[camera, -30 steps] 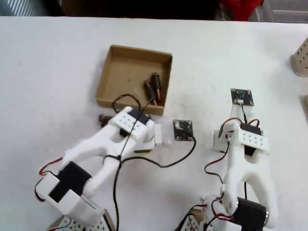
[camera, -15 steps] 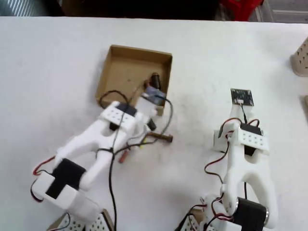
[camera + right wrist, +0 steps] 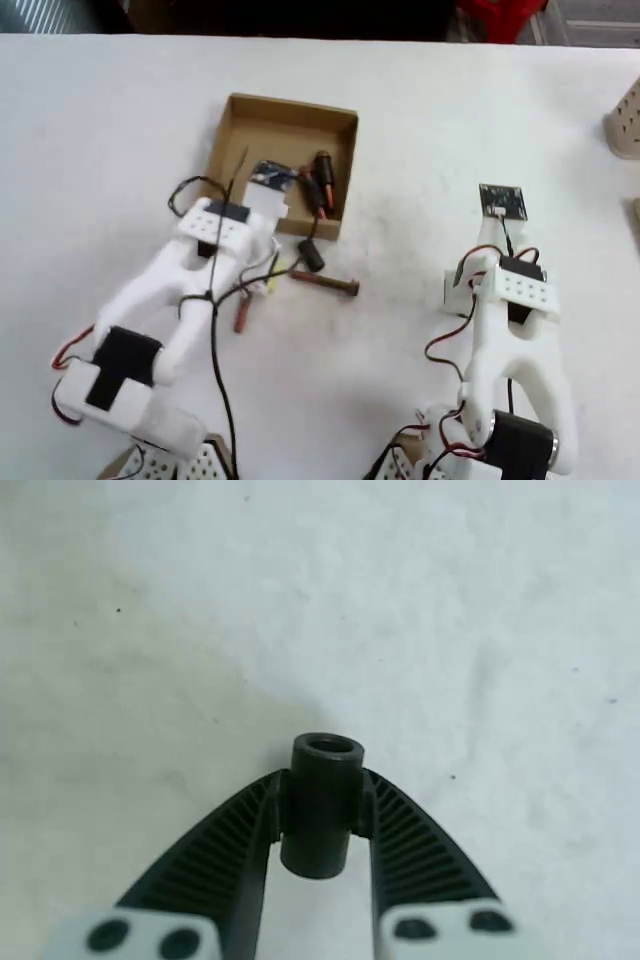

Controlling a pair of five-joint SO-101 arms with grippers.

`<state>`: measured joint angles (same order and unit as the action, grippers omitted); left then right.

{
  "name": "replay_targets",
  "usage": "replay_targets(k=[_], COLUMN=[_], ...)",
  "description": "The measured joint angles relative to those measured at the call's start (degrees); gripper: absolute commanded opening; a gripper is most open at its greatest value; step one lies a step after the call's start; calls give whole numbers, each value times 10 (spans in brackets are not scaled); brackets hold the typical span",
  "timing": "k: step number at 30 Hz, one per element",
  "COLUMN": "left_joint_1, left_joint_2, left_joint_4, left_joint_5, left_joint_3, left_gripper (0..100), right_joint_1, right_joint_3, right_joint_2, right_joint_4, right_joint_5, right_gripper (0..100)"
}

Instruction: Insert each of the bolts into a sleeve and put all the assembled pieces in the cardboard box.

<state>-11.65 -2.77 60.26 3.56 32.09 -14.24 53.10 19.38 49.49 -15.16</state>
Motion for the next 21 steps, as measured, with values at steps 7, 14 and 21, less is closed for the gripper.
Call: replay_targets(k=[7,14,21], left_joint_1=[17,17,17], left_joint_2=[198,245,125], left_joint_4=[-91,-113,-113], left_joint_5=[-22,-22,-22], left_joint_3=[146,173,126], left_gripper=[170,170,169], right_joint_1=[0,0,0], right_joint_3=[0,0,0], right_joint_2=[0,0,0], right_joint_4=[0,0,0], right_joint_5=[0,0,0], right_gripper=[18,18,18])
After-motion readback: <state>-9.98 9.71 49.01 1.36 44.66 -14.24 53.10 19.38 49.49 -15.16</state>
